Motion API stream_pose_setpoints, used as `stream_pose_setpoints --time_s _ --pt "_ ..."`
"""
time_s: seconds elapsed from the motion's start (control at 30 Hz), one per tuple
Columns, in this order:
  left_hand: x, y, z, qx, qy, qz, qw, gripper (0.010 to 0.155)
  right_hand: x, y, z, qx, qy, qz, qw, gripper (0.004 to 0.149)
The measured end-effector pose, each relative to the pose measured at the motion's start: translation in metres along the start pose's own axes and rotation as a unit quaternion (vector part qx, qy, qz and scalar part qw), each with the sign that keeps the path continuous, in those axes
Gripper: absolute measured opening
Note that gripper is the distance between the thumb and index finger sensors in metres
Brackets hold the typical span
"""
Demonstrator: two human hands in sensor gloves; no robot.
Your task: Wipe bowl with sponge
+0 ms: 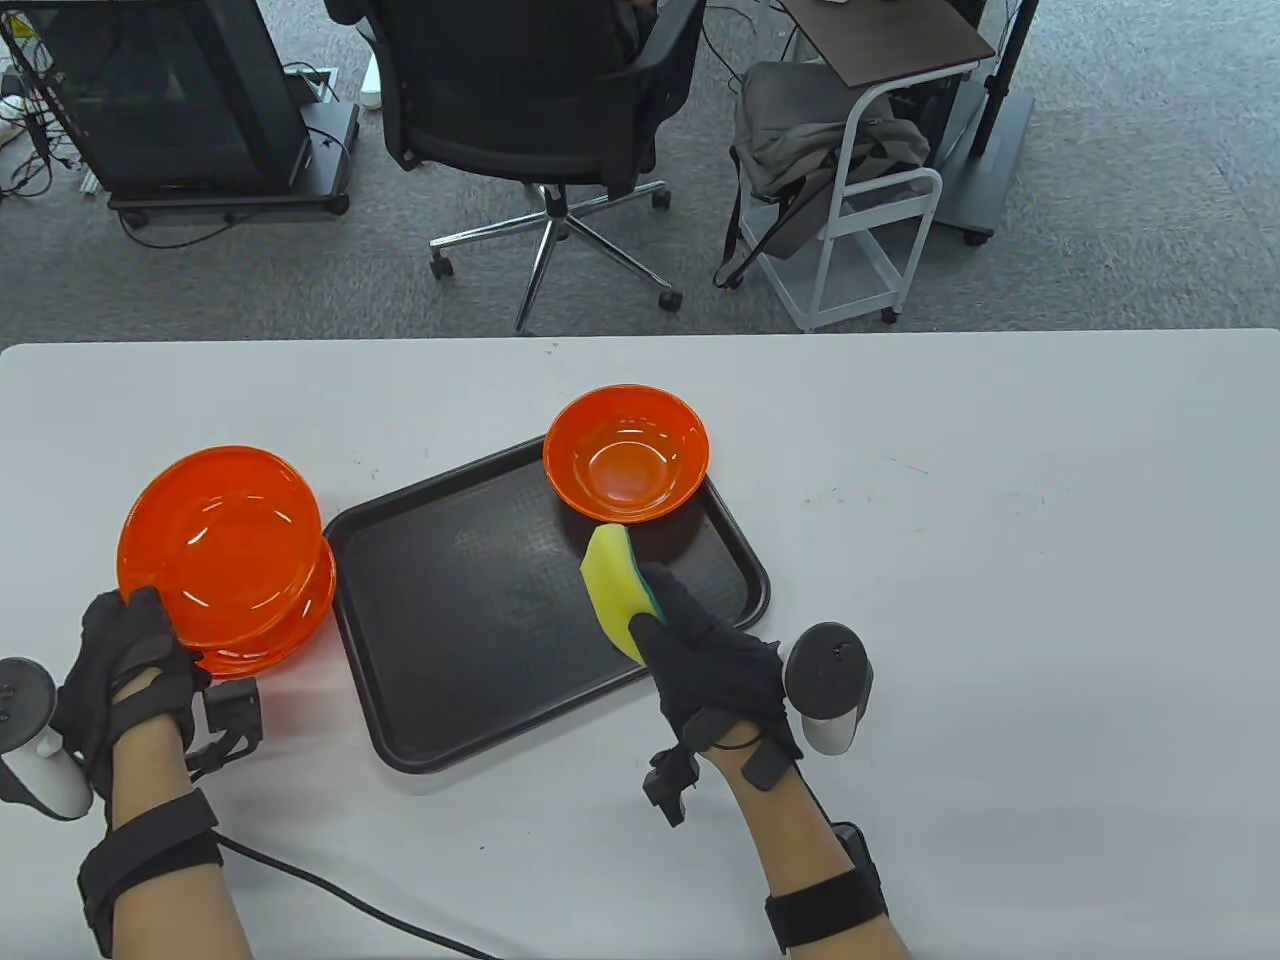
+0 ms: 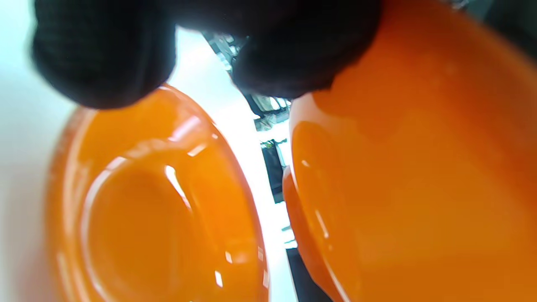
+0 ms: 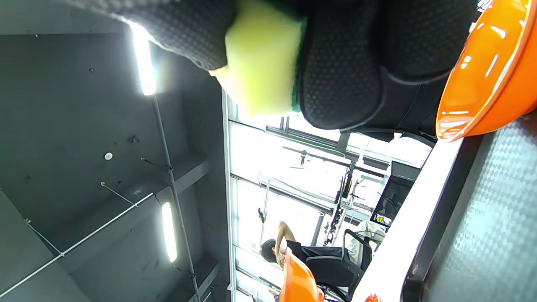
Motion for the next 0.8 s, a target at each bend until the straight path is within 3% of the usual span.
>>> stream_pose_setpoints --time_s 0.43,0.67,0.8 --pt "0.008 -0.016 -0.032 0.076 0.061 0.012 0.995 0.058 0.000 -0.006 0.000 0.003 0.000 -0.008 1.000 0.051" --pt "0.006 -0.014 -0.032 0.091 0.066 0.028 0.993 0.060 0.000 -0.008 0.001 0.001 -0.005 -0.011 1.000 0.051" --pt "0.003 -0.012 -0.029 0.120 0.082 0.003 0.989 0.067 0.000 -0.009 0.001 0.000 -0.008 -0.011 1.000 0.051"
Point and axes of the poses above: the tracker on the back of each hand, its own z axis roughly to the thumb side, its own x axis roughly from the wrist to the fingertips, y = z × x, the point moved 3 cm from there along x, roughly from the wrist to the fingertips, and after that the axes turned 5 degrees about y, right-handed, at the moved point
